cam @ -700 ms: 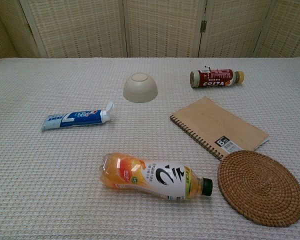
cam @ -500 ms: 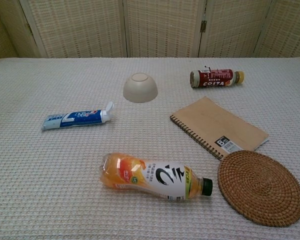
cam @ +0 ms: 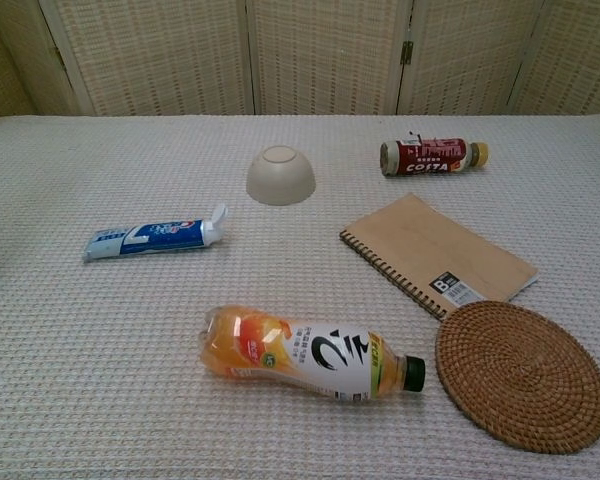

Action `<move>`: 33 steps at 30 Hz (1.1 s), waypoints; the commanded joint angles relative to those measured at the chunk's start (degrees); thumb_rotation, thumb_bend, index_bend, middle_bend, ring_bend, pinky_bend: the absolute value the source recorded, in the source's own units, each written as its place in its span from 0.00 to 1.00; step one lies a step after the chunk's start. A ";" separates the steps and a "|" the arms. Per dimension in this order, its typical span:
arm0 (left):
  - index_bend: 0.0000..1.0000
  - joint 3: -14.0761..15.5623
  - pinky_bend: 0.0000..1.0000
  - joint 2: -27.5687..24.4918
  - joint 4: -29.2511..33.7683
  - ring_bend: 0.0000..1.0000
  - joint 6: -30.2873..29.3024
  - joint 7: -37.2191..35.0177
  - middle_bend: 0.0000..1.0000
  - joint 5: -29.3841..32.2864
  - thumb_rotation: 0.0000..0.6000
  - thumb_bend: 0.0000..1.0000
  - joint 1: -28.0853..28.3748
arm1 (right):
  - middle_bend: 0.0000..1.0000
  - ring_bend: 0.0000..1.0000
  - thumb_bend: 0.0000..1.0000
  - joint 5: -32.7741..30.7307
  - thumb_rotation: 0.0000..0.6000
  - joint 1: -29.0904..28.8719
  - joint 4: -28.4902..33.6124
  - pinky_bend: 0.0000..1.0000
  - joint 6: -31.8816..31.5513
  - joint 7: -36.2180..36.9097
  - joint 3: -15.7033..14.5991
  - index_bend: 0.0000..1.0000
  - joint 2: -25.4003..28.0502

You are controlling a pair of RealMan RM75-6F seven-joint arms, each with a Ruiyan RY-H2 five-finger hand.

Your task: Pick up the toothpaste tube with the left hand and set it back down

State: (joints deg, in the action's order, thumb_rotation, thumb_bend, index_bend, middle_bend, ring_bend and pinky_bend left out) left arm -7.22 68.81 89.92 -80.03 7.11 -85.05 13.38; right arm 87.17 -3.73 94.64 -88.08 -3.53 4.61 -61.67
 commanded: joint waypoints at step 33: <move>0.14 -4.09 0.04 26.28 -24.64 0.17 26.78 11.61 0.17 15.03 1.00 0.34 24.80 | 0.00 0.00 0.17 0.48 1.00 0.52 1.94 0.00 0.10 -0.77 -0.49 0.00 1.41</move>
State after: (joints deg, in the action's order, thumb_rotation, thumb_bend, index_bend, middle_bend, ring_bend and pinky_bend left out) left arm -11.47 94.36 66.15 -53.69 18.86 -70.52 37.82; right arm 87.66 -3.22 96.57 -87.98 -4.30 4.13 -60.25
